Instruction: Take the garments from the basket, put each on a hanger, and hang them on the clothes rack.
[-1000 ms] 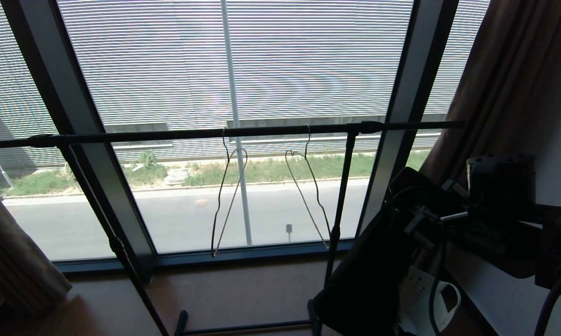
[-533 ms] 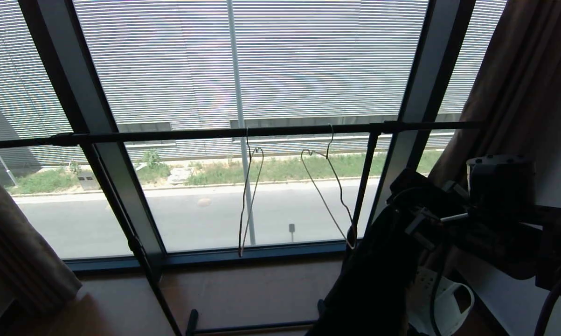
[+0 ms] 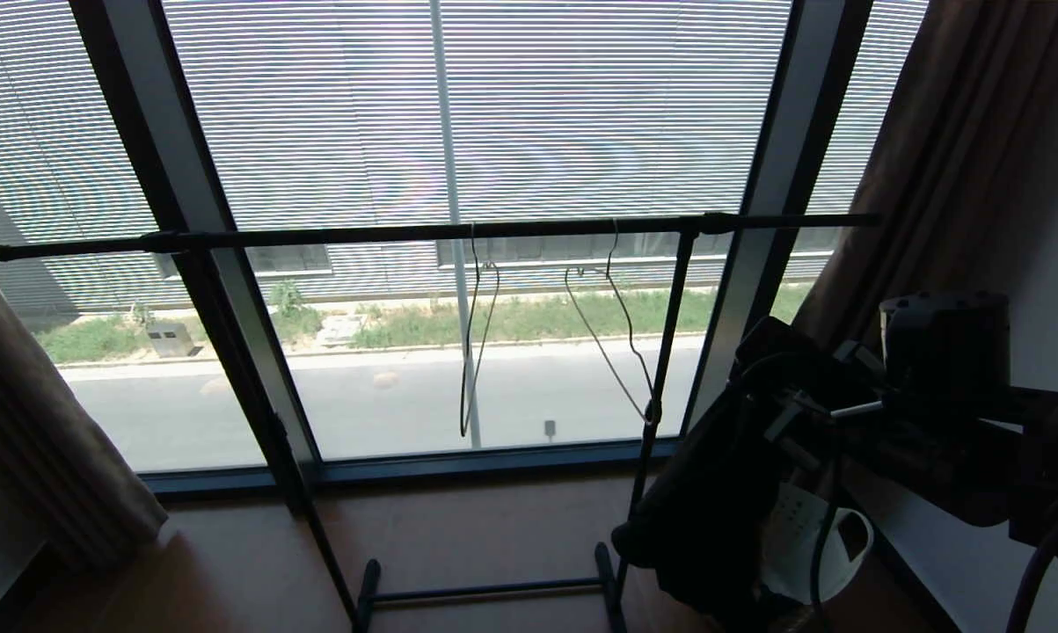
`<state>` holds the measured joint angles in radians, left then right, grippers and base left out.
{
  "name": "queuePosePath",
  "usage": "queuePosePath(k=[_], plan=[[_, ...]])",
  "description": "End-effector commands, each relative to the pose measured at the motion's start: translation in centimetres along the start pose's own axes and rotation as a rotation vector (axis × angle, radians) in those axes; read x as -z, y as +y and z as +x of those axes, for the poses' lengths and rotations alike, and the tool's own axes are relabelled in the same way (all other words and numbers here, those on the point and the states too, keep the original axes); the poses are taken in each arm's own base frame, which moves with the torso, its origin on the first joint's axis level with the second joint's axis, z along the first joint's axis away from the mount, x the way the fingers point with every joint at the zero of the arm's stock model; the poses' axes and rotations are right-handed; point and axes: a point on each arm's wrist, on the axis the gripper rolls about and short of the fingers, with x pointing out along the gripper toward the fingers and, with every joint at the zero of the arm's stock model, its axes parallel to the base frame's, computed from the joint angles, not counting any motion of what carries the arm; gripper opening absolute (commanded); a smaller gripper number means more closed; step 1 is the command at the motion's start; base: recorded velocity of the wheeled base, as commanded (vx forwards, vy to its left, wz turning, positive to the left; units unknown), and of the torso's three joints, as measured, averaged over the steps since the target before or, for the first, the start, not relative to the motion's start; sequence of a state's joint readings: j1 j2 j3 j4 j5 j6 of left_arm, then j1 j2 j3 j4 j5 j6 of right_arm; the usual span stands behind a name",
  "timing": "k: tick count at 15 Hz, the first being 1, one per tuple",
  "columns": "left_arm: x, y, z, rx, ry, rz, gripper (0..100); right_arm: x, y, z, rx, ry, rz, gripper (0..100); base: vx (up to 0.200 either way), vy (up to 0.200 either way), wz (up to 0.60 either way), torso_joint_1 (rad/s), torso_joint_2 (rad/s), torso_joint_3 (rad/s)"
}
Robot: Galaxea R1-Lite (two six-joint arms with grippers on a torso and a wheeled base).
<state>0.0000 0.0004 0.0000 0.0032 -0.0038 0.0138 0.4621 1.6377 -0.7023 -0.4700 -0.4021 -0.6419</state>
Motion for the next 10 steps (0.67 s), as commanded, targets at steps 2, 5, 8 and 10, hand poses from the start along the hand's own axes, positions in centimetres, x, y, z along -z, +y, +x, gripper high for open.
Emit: queuePosePath(k=[2, 5, 8, 10], plan=[[0.00, 0.00, 0.00, 0.001, -0.001, 0.000, 100, 0.00, 0.06, 0.04, -0.002, 0.001, -0.004, 0, 0.000, 0.000, 0.00, 0.000, 0.00, 0.000], [0.00, 0.00, 0.00, 0.001, -0.001, 0.002, 100, 0.13, -0.18, 0.15, 0.005, 0.007, 0.000, 0, 0.000, 0.000, 0.00, 0.000, 0.00, 0.000], [0.00, -0.01, 0.00, 0.002, -0.001, 0.003, 100, 0.18, -0.24, 0.18, 0.007, 0.009, 0.001, 0, 0.000, 0.000, 0.00, 0.000, 0.00, 0.000], [0.00, -0.01, 0.00, 0.002, -0.001, 0.002, 100, 0.20, -0.27, 0.19, 0.008, 0.010, 0.003, 0, 0.000, 0.000, 0.00, 0.000, 0.00, 0.000]])
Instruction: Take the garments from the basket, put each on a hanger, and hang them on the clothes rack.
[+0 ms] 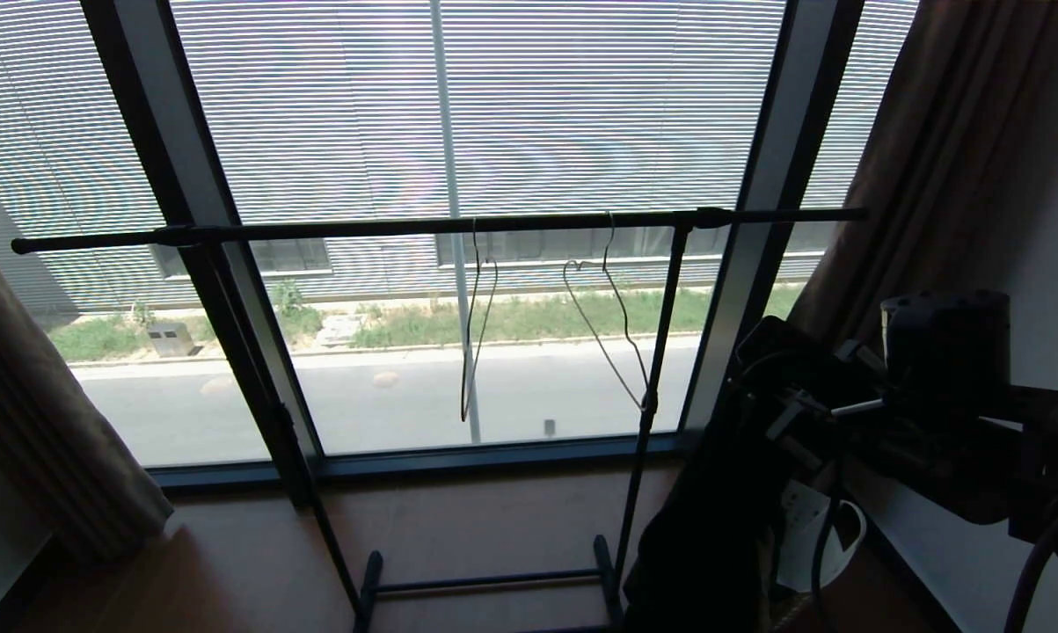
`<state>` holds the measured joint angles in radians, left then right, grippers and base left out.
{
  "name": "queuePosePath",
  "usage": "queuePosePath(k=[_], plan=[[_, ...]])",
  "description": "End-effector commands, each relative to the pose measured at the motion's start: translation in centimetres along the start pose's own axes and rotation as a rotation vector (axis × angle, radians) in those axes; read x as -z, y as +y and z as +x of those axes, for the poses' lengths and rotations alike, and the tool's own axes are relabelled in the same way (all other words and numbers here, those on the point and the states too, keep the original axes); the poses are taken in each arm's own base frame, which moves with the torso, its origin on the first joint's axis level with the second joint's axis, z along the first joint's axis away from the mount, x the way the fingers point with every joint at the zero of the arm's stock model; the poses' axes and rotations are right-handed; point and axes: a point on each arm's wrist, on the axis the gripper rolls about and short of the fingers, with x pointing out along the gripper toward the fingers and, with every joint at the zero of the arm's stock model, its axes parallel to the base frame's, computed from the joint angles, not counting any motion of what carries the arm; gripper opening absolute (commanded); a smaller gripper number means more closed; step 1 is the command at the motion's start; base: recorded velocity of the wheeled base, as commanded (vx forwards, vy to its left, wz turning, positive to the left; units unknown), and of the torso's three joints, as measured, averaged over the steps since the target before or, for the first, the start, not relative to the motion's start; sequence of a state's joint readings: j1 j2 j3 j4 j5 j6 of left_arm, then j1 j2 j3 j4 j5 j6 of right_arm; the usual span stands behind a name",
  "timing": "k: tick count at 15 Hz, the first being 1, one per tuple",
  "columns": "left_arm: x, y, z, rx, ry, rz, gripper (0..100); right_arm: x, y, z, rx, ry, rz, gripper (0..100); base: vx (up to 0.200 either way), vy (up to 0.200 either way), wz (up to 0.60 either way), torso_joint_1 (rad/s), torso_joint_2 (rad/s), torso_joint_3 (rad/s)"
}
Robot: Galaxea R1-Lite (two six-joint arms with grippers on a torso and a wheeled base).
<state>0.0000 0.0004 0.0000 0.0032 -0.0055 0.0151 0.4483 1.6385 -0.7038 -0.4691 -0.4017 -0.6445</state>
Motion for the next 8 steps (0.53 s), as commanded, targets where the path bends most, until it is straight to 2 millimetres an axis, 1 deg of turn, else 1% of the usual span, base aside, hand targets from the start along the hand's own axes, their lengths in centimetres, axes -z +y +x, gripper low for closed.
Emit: queuePosePath(k=[1, 4, 5, 6, 7, 8], plan=[[0.0, 0.0, 0.0, 0.001, 0.001, 0.002, 100, 0.0, 0.0, 0.0, 0.000, 0.001, 0.000, 0, 0.000, 0.000, 0.00, 0.000, 0.00, 0.000], [0.0, 0.0, 0.0, 0.002, 0.006, 0.028, 100, -0.1, -0.1, -0.1, 0.003, -0.006, 0.002, 0, 0.000, 0.000, 0.00, 0.000, 0.00, 0.000], [-0.1, 0.0, 0.3, 0.008, 0.045, 0.143, 100, -0.3, -0.2, -0.3, 0.006, -0.013, 0.006, 0, 0.000, 0.000, 0.00, 0.000, 0.00, 0.000], [-0.3, 0.0, 0.6, 0.015, 0.083, 0.196, 100, -0.4, -0.3, -0.4, 0.008, -0.017, 0.011, 0, 0.000, 0.000, 0.00, 0.000, 0.00, 0.000], [-2.0, 0.0, 1.6, 0.062, 0.162, 0.227, 100, -0.7, -0.6, -0.6, 0.017, -0.032, 0.049, 0, 0.000, 0.000, 0.00, 0.000, 0.00, 0.000], [-4.4, -0.1, 2.8, 0.136, 0.198, 0.180, 100, -0.9, -0.7, -1.0, 0.017, -0.043, 0.098, 0, 0.000, 0.000, 0.00, 0.000, 0.00, 0.000]])
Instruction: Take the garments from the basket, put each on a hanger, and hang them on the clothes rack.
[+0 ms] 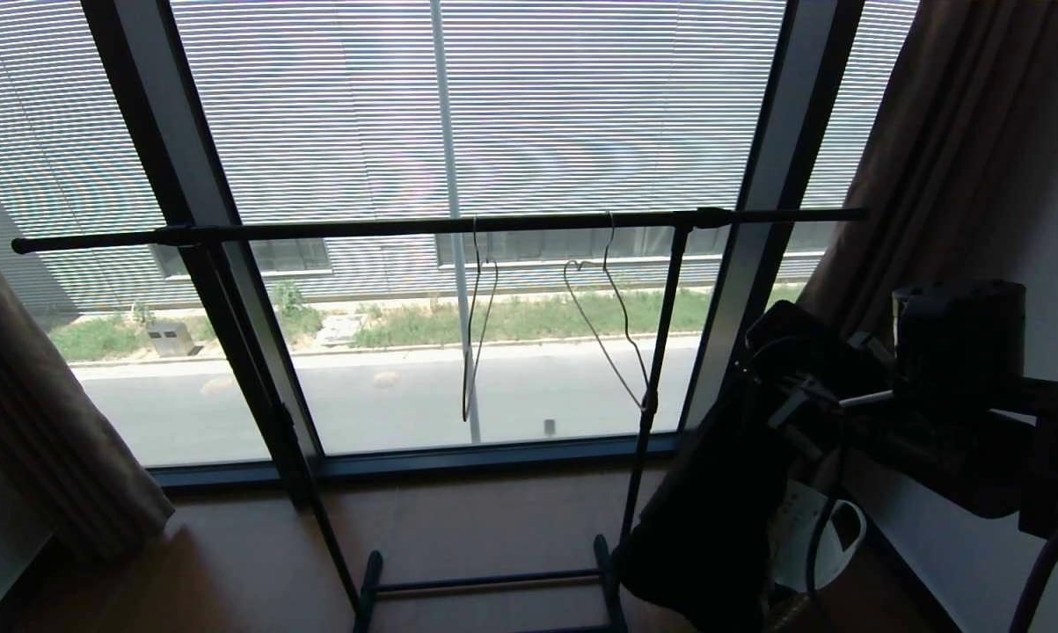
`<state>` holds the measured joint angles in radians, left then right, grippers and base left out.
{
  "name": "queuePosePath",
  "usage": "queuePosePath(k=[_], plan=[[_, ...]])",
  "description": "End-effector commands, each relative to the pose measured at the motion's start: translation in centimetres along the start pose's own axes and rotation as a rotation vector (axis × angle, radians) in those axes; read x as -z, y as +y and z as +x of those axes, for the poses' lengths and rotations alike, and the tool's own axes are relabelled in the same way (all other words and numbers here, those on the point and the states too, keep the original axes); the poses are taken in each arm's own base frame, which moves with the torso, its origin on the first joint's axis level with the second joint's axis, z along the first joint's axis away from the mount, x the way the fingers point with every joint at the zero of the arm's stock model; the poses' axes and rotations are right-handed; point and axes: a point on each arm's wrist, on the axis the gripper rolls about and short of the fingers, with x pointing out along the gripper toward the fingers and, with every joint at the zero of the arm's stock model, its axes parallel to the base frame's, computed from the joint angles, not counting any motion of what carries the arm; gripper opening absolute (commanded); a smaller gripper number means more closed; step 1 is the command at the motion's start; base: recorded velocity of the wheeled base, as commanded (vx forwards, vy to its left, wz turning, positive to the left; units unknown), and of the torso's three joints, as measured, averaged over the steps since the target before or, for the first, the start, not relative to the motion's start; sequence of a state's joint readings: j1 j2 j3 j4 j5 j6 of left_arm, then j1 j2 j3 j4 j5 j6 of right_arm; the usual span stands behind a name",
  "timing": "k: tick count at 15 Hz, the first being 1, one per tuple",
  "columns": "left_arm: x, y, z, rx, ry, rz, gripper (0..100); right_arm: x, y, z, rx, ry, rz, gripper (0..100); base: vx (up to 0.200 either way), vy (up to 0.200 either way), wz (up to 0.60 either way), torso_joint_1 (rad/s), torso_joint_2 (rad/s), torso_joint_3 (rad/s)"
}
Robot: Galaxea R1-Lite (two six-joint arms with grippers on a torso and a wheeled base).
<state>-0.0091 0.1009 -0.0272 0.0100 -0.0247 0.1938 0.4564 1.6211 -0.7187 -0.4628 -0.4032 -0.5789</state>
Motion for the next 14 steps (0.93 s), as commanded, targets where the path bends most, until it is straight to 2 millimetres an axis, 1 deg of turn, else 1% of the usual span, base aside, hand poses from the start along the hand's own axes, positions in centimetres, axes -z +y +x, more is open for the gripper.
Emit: queuePosePath(k=[1, 2, 4, 5, 7, 8, 9, 10, 11, 13, 14], plan=[[-5.6, 0.9, 2.8, 0.158, 0.135, -0.075, 100, -0.7, -0.2, -0.8, 0.004, -0.033, 0.055, 0, 0.000, 0.000, 0.00, 0.000, 0.00, 0.000], [-7.6, 0.9, 4.5, 0.241, 0.181, -0.146, 100, -0.9, -0.3, -1.2, 0.004, -0.046, 0.105, 0, 0.000, 0.000, 0.00, 0.000, 0.00, 0.000], [-9.2, -0.1, 7.8, 0.376, 0.309, -0.204, 100, -1.8, -0.4, -1.6, 0.018, -0.062, 0.186, 0, 0.000, 0.000, 0.00, 0.000, 0.00, 0.000], [-9.8, -1.1, 9.3, 0.434, 0.354, -0.240, 100, -2.3, -0.5, -1.7, 0.014, -0.067, 0.222, 0, 0.000, 0.000, 0.00, 0.000, 0.00, 0.000], [-10.7, -3.8, 12.6, 0.524, 0.445, -0.313, 100, -3.3, -0.3, -2.0, -0.022, -0.057, 0.284, 0, 0.000, 0.000, 0.00, 0.000, 0.00, 0.000], [-10.8, -5.1, 14.0, 0.551, 0.486, -0.328, 100, -3.5, -0.1, -1.9, -0.036, -0.040, 0.294, 0, 0.000, 0.000, 0.00, 0.000, 0.00, 0.000], [-10.8, -6.0, 15.0, 0.565, 0.508, -0.335, 100, -3.7, 0.1, -1.9, -0.045, -0.039, 0.298, 0, 0.000, 0.000, 0.00, 0.000, 0.00, 0.000], [-10.7, -6.9, 15.8, 0.577, 0.530, -0.334, 100, -3.8, 0.5, -1.9, -0.059, -0.040, 0.303, 0, 0.000, 0.000, 0.00, 0.000, 0.00, 0.000], [-10.1, -8.4, 16.7, 0.613, 0.562, -0.312, 100, -3.8, 1.0, -2.3, -0.080, -0.035, 0.290, 0, 0.000, 0.000, 0.00, 0.000, 0.00, 0.000], [-9.0, -10.3, 17.8, 0.640, 0.608, -0.280, 100, -4.3, 1.7, -2.8, -0.109, -0.047, 0.309, 0, 0.000, 0.000, 0.00, 0.000, 0.00, 0.000], [-8.9, -10.5, 17.9, 0.642, 0.613, -0.276, 100, -4.5, 1.8, -2.9, -0.115, -0.052, 0.319, 0, 0.000, 0.000, 0.00, 0.000, 0.00, 0.000]])
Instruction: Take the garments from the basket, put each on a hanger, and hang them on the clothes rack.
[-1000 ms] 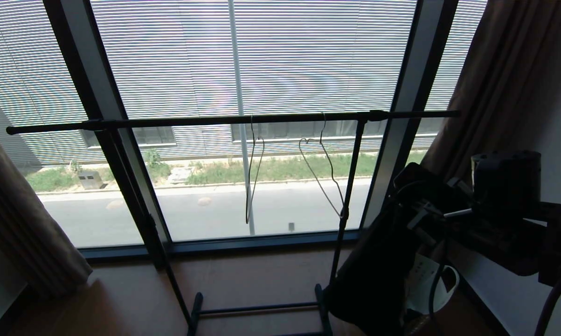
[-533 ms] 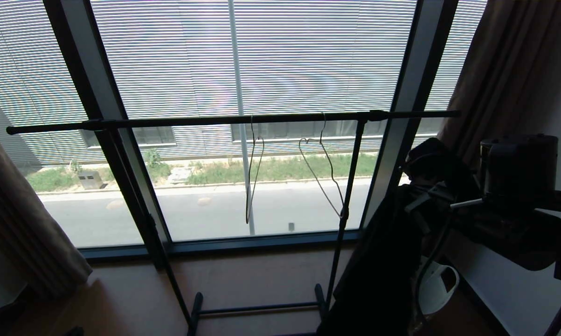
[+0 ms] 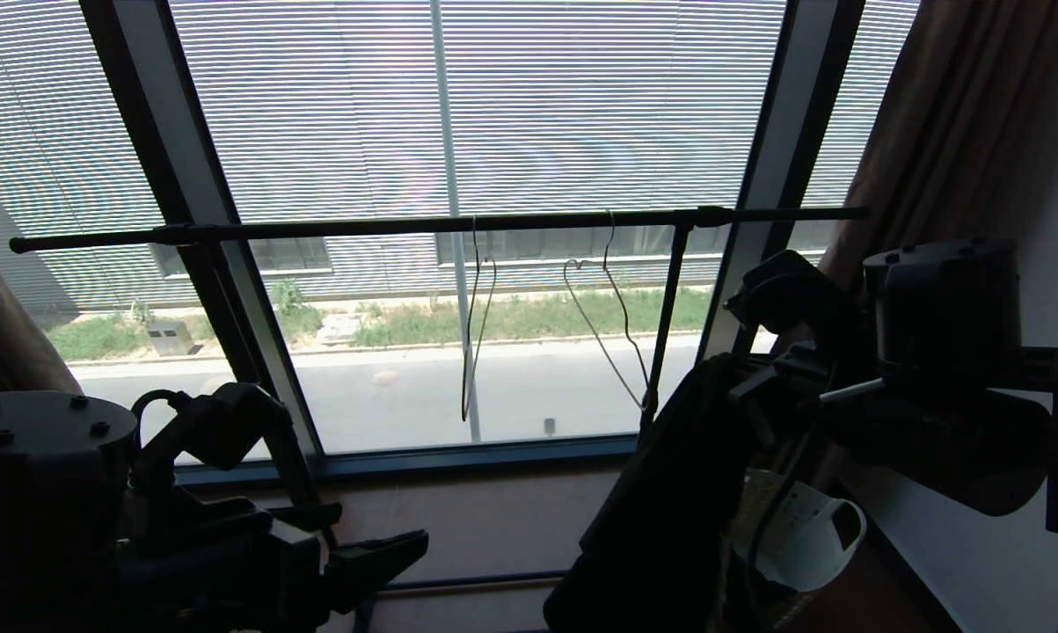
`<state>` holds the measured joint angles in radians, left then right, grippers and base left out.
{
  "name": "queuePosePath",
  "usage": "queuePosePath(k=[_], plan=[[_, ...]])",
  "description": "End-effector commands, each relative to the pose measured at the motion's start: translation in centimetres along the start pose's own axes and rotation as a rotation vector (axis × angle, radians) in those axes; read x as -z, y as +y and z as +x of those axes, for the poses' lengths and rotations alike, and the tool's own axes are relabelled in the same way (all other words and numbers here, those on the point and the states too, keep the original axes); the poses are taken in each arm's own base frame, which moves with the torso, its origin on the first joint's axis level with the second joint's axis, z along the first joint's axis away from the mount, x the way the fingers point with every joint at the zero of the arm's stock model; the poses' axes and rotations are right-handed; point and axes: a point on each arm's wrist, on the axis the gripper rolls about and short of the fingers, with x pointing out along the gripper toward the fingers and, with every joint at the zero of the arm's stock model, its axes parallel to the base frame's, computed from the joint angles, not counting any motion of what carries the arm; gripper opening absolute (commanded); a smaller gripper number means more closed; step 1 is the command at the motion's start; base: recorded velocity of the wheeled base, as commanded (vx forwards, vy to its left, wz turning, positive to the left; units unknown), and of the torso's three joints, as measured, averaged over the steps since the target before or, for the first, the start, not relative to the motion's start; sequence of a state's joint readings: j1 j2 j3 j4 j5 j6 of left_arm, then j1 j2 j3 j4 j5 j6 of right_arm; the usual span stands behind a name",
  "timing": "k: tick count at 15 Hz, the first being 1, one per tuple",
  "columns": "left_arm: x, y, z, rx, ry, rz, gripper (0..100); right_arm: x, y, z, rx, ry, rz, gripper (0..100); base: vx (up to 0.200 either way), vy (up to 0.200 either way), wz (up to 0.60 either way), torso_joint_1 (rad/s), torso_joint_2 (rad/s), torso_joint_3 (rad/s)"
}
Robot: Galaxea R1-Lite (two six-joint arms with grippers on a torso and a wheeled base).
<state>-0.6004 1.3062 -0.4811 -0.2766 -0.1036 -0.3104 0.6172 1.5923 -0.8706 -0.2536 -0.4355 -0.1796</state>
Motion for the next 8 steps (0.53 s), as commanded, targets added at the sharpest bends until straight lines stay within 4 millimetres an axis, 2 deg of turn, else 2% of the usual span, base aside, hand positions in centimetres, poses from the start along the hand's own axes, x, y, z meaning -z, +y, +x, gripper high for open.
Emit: queuePosePath(k=[1, 4, 5, 8], plan=[[1.3, -0.8, 4.0, 0.011, 0.151, 0.025, 100, -0.5, 0.8, -0.3, -0.028, -0.021, 0.015, 0, 0.000, 0.000, 0.00, 0.000, 0.00, 0.000], [1.0, -1.7, 5.5, 0.033, 0.174, 0.042, 100, -1.3, 1.5, -0.8, -0.052, -0.048, 0.049, 0, 0.000, 0.000, 0.00, 0.000, 0.00, 0.000], [0.6, -2.1, 6.8, 0.041, 0.177, 0.039, 100, -1.6, 1.8, -1.0, -0.065, -0.062, 0.063, 0, 0.000, 0.000, 0.00, 0.000, 0.00, 0.000], [1.2, -3.7, 10.5, 0.044, 0.212, 0.014, 100, -2.2, 2.5, -0.4, -0.047, -0.067, 0.102, 0, 0.000, 0.000, 0.00, 0.000, 0.00, 0.000]])
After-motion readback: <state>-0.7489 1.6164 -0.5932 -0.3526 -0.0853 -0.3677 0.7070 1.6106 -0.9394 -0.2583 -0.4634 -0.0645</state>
